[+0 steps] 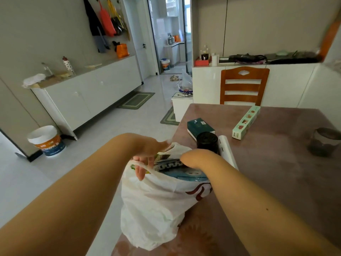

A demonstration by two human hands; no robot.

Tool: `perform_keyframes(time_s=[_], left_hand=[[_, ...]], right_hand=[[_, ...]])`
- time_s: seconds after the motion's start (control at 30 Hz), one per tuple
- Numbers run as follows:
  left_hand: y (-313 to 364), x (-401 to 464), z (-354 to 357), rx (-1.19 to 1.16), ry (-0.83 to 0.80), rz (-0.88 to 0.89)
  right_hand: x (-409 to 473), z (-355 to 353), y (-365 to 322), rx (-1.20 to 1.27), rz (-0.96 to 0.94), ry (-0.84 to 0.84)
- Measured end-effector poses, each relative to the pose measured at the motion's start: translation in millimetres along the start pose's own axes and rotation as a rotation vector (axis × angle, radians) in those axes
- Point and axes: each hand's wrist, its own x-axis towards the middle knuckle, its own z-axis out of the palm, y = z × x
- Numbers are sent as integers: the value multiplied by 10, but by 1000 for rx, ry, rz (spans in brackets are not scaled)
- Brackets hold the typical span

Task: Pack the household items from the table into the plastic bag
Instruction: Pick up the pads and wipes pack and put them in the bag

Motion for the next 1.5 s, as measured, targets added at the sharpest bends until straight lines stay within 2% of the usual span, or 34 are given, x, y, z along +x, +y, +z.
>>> perform_keyframes(time_s=[0.1,0.17,0.23,0.33,0.5,0.57,0.63,0.73,0.8,0.93,1.0,1.07,1.2,1.3,1.5], left_hand=[[-91,37,-51,-162,104,133],[-132,93,-62,-282,165,217],[-163,147,-45,-363,180,249],[-178,233,0,-441,178,239],[-115,263,7,-486,250,249],[-87,231,-9,-489,298,252],[-45,207,-27,-500,345,275],[26,189,-97,-553,546,363],[75,156,-187,-596,656,414],[232,-118,-364,-667,717,556],[311,-280,-456,-670,688,629],[356,-371,-496,-613,569,646],[324,-383,-435,-439,327,508],[305,-351,-400,-332,278,462],[460,-464,-463,-329,247,362]], right_hand=[[115,-154,-154,-60,-8,281],[238,-183,-330,-95,-82,361],[312,-120,-502,-174,-161,214],[404,7,-556,-169,-174,-11],[338,28,-365,-93,-169,-172],[272,-68,-319,50,-188,-128],[220,-266,-291,259,-223,29],[162,-635,-229,767,-188,165],[52,-864,-185,1013,-167,259],[-179,-1221,-175,1200,-366,406],[-244,-1298,-180,1183,-390,395],[-228,-1281,-107,1118,-307,409],[-122,-1166,88,1009,-138,410],[-109,-1139,185,953,-161,405],[-136,-1132,260,799,-226,417]])
